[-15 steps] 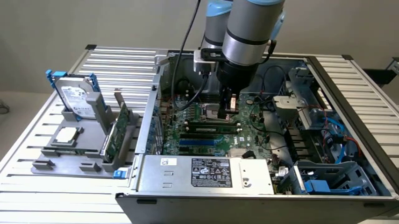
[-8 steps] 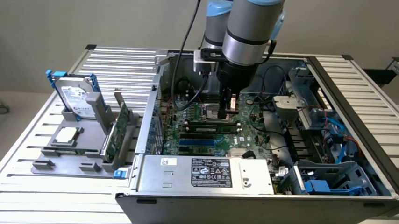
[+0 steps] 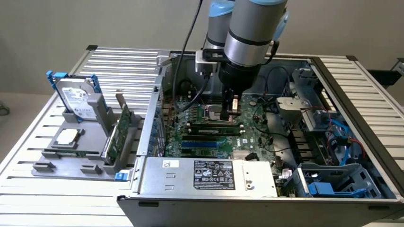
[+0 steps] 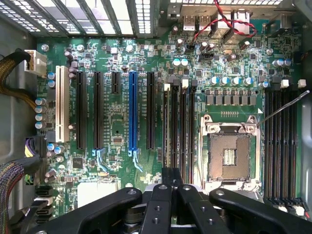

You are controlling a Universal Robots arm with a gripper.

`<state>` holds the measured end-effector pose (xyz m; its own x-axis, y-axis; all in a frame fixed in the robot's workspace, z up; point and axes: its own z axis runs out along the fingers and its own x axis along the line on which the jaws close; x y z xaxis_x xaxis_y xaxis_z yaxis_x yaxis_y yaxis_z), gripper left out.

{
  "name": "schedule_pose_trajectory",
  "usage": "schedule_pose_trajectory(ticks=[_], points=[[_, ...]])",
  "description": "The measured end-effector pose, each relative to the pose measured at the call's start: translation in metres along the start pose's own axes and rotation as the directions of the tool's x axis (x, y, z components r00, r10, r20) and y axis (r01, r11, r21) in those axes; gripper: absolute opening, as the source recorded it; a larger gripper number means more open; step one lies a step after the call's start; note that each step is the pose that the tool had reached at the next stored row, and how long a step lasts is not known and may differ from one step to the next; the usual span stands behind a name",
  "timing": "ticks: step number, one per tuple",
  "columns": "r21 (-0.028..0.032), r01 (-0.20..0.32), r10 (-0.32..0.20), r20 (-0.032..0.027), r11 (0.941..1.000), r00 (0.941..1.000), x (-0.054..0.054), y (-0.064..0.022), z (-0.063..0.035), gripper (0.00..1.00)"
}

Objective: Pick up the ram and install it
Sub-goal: 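Press down the ram until it locks into place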

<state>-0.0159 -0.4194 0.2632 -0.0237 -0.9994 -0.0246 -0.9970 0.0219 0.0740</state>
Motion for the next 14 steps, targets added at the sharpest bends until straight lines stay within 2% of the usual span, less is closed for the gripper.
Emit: schedule_pose_trajectory(ticks=[8, 14], points=[[0.0031, -0.092, 0.092, 0.0070, 0.9958, 0.9957, 0.0000, 0.0002, -0.0002, 0.11], [0.0041, -0.164, 0.164, 0.0126, 0.9864, 0.9864, 0.0000, 0.0003, -0.0005, 0.11]])
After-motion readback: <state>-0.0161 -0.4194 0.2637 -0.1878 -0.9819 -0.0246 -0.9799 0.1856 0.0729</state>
